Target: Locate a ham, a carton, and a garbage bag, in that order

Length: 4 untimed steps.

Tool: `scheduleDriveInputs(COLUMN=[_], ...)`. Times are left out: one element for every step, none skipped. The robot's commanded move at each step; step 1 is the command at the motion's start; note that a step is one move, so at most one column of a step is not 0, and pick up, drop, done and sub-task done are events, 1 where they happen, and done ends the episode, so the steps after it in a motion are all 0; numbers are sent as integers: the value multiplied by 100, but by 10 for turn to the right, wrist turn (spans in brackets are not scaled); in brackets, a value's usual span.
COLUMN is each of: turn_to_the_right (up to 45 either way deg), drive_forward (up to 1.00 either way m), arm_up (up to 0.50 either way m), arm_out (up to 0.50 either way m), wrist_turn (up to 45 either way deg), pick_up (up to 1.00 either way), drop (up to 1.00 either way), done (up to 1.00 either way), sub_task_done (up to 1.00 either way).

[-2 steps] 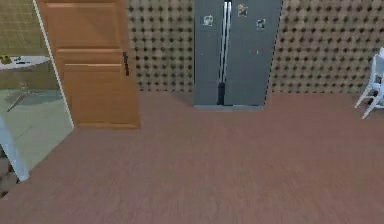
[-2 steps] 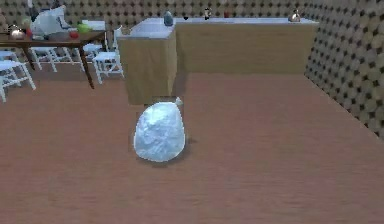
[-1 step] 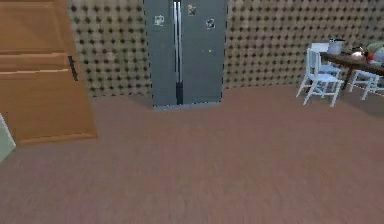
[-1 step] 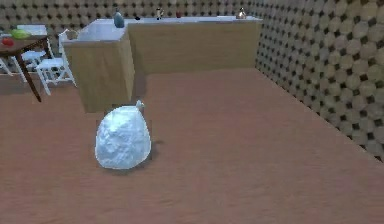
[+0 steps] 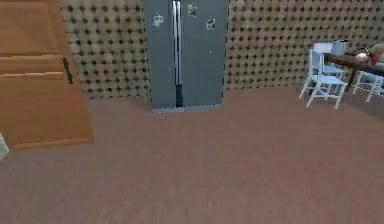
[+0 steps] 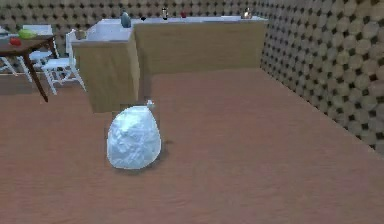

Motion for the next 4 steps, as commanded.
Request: scheduleDriveInputs(turn_to_the_right=[-420,0,0,-120], drive_forward=[0,100,70,0], arm_up=[0,0,0,0], arm_out=[0,0,0,0], wrist_turn=[0,0,0,0], pick_up=[0,0,0,0], drop=[0,0,0,0], done=[0,0,0,0], sub_task_done=[0,0,0,0])
